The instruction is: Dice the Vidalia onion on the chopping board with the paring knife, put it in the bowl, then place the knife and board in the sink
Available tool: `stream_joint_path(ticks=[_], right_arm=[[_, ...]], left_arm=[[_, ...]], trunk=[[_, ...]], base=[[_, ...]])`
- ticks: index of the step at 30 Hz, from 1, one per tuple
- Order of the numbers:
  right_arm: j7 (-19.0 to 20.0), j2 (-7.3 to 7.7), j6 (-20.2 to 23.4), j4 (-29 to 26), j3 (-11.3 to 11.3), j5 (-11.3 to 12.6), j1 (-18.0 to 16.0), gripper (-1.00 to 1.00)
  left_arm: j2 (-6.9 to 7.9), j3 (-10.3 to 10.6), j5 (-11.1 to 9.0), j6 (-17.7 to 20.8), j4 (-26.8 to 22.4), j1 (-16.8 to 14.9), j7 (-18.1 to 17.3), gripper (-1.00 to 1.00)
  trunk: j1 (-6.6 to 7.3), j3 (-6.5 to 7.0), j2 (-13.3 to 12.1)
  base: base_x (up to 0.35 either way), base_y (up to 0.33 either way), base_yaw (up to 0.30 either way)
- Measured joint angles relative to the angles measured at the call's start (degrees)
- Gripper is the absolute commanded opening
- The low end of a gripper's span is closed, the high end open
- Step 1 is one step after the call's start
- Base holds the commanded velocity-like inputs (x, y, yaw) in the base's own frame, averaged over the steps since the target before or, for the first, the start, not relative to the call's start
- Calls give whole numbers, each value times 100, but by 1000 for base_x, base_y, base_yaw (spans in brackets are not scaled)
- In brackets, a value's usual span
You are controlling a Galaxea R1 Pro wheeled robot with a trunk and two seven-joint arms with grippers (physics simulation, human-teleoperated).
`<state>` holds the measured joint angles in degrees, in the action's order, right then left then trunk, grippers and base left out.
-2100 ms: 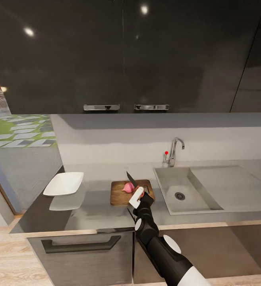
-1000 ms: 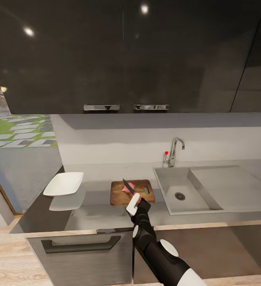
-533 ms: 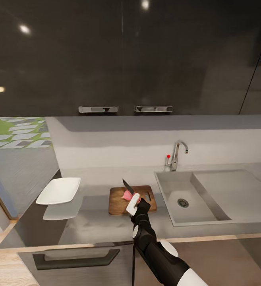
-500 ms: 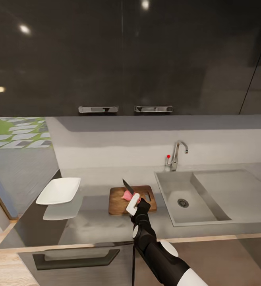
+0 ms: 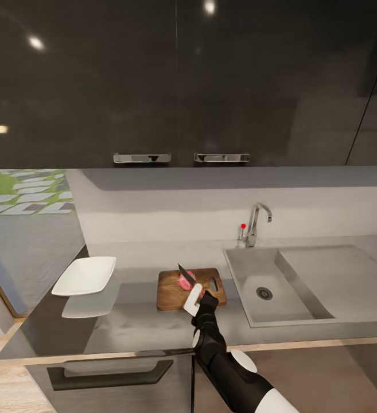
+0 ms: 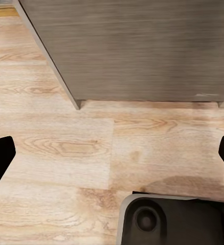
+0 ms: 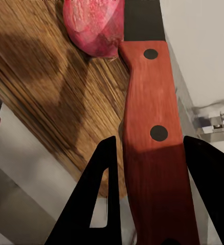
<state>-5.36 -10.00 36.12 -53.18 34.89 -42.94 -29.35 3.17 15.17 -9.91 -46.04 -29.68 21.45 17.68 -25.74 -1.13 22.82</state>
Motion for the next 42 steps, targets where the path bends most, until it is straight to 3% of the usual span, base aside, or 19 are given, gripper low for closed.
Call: stream_joint_path(ticks=[33,42], right_arm=[[4,0,-8,-4,-3,-9,3,-100],[-1,0,-236,116,2,17,3,-100]], left_arm=[[0,0,-1,0,6,0,0,100],[0,1,-2,0,9,0,0,100]], trunk=[[0,0,0],[0,0,0]], base=[[0,0,0],[0,0,0]])
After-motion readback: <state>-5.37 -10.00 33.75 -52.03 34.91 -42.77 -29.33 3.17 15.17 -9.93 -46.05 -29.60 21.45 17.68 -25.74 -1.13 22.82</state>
